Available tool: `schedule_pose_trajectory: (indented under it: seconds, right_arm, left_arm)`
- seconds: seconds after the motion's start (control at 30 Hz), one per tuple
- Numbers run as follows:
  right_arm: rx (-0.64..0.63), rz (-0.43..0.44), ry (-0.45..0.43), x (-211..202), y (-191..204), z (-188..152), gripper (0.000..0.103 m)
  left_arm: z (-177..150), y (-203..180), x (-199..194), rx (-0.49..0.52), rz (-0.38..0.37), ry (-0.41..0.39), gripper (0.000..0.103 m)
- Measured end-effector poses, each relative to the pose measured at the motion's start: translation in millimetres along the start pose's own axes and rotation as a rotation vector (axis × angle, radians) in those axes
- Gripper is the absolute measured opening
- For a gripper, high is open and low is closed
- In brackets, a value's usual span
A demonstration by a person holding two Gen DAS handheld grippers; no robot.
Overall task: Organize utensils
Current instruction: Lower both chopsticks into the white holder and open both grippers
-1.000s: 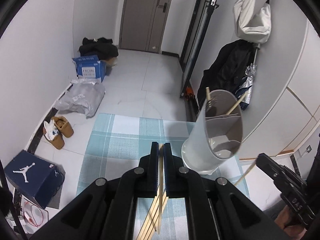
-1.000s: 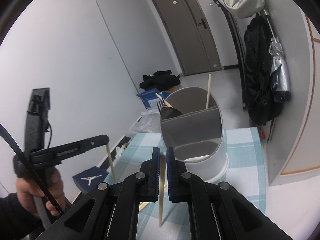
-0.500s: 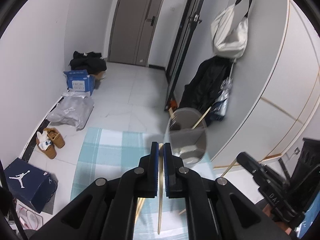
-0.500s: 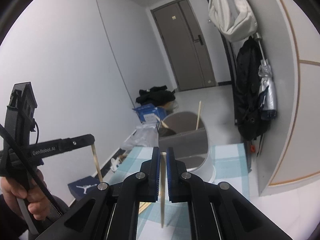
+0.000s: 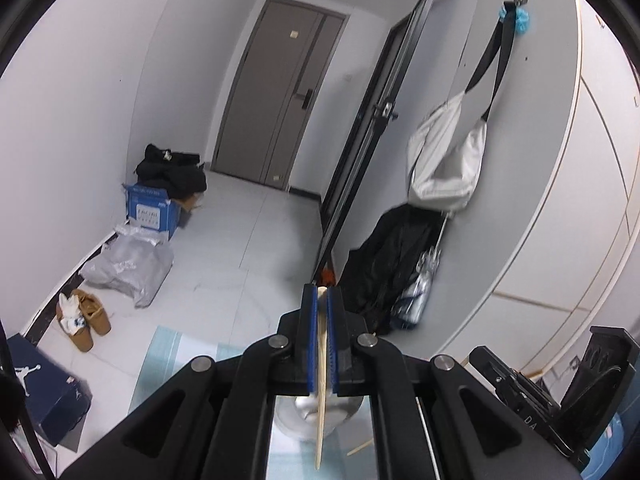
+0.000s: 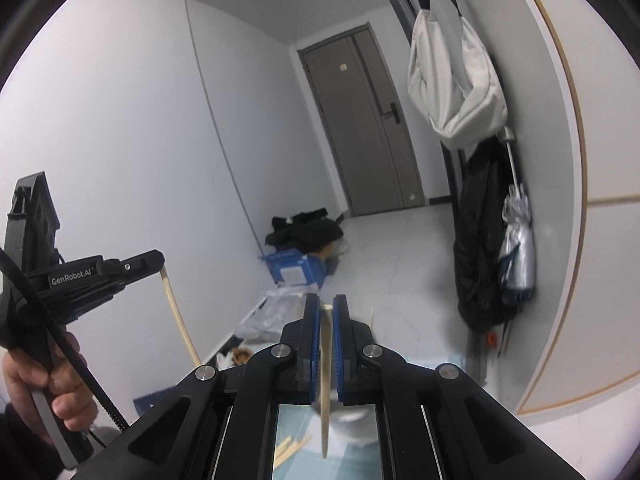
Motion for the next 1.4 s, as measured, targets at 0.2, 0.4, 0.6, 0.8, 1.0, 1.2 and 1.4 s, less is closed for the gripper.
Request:
schedule_pose_trajectory:
  seconds: [0.2, 0.4, 0.6, 0.8, 1.0, 1.2, 1.4]
  right_arm:
    - [-0.029, 0.006, -0.024, 19.6, -2.7, 41.5, 0.005]
    - [-0.042, 0.005, -0.035, 46.3, -8.9, 65.9, 0.005]
    - [-0.030, 0.008, -0.041, 77.3, -21.0, 77.7, 0.006]
    - [-0.029, 0.020, -0.029, 109.6, -32.0, 72.8, 0.006]
    - [-0.070, 0.026, 0.005, 130.7, -32.1, 56.0, 0.006]
    - [-0.125, 0.038, 0.030, 136.0, -28.8, 35.8, 0.006]
    - [-0.126, 0.047, 0.056, 139.9, -32.1, 20.6, 0.006]
  left_arm:
    - [20.9, -3.0, 16.5, -0.013, 0.031, -0.059, 0.001]
    - [31.5, -3.9, 38.9, -0.034, 0.041, -0.094, 0.001]
    - [30.2, -0.9, 67.1, -0.034, 0.024, -0.094, 0.001]
    - [22.0, 6.4, 93.5, -0.024, 0.005, -0.065, 0.001]
    - [12.1, 2.0, 111.8, 0.038, 0.002, -0.006, 0.001]
    - [0.1, -7.4, 111.3, 0.111, -0.019, 0.017, 0.001]
    - [-4.0, -4.6, 115.2, 0.121, -0.041, 0.058, 0.001]
Point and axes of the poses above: each gripper's, at about its wrist camera, not at the fingertips, and x roughly the way its jaws point, y to its left, z to its top, the point moved 6 cm from there along x, roughly the way its jaws point, and after that the axes turned 1 degree about x, right-handed, at the moved point
